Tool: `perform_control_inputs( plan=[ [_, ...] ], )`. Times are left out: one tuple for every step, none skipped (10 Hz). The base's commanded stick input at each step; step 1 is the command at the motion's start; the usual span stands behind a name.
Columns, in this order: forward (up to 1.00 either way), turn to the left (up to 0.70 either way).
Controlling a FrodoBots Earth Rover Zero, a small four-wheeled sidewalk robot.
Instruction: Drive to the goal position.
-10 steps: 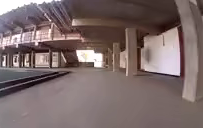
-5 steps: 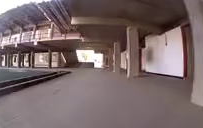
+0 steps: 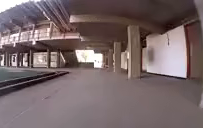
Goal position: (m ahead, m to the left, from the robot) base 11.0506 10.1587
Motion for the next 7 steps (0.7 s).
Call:
perform_control_inputs(
  plan=[
    [0.5, 0.0],
    [0.5, 0.0],
    [0.5, 0.0],
    [0.5, 0.0],
    [0.5, 0.0],
    [0.5, 0.0],
    [0.5, 0.0]
  ],
)
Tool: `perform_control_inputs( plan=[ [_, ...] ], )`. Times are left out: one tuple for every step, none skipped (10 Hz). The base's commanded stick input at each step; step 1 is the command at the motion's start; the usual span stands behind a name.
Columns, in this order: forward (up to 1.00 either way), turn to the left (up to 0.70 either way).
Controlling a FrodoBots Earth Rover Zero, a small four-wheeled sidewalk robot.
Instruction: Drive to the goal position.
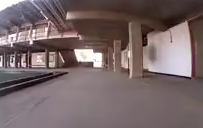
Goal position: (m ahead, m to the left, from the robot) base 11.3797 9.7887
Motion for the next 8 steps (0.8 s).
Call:
perform_control_inputs(
  plan=[
    [0.5, 0.0],
    [0.5, 0.0],
    [0.5, 0.0],
    [0.5, 0.0],
    [0.5, 0.0],
    [0.5, 0.0],
    [0.5, 0.0],
    [0.5, 0.0]
  ],
)
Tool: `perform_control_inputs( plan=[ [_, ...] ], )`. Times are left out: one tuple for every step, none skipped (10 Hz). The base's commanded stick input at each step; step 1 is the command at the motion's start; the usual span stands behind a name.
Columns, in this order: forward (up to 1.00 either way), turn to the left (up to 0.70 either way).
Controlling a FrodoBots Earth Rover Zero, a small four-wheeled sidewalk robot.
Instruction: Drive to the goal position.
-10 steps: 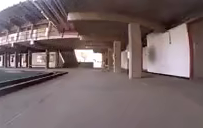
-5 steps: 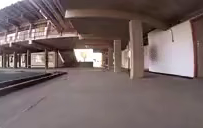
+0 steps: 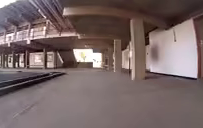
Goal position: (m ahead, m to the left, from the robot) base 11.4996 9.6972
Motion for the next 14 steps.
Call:
perform_control_inputs(
  plan=[
    [0.5, 0.0],
    [0.5, 0.0],
    [0.5, 0.0],
    [0.5, 0.0],
    [0.5, 0.0],
    [0.5, 0.0],
    [0.5, 0.0],
    [0.5, 0.0],
    [0.5, 0.0],
    [0.5, 0.0],
    [0.5, 0.0],
    [0.5, 0.0],
    [0.5, 0.0],
    [0.5, 0.0]
  ],
)
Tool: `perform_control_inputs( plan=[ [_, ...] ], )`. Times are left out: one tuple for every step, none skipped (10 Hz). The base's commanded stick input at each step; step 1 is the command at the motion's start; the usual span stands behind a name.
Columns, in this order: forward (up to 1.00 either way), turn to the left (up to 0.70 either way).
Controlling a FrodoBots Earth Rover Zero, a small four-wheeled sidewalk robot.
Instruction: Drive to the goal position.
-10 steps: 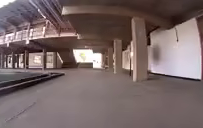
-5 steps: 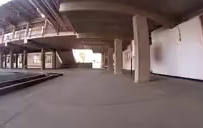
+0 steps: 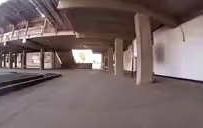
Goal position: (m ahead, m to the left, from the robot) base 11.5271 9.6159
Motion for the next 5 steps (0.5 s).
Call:
perform_control_inputs(
  plan=[
    [0.5, 0.0],
    [0.5, 0.0],
    [0.5, 0.0],
    [0.5, 0.0],
    [0.5, 0.0]
  ],
)
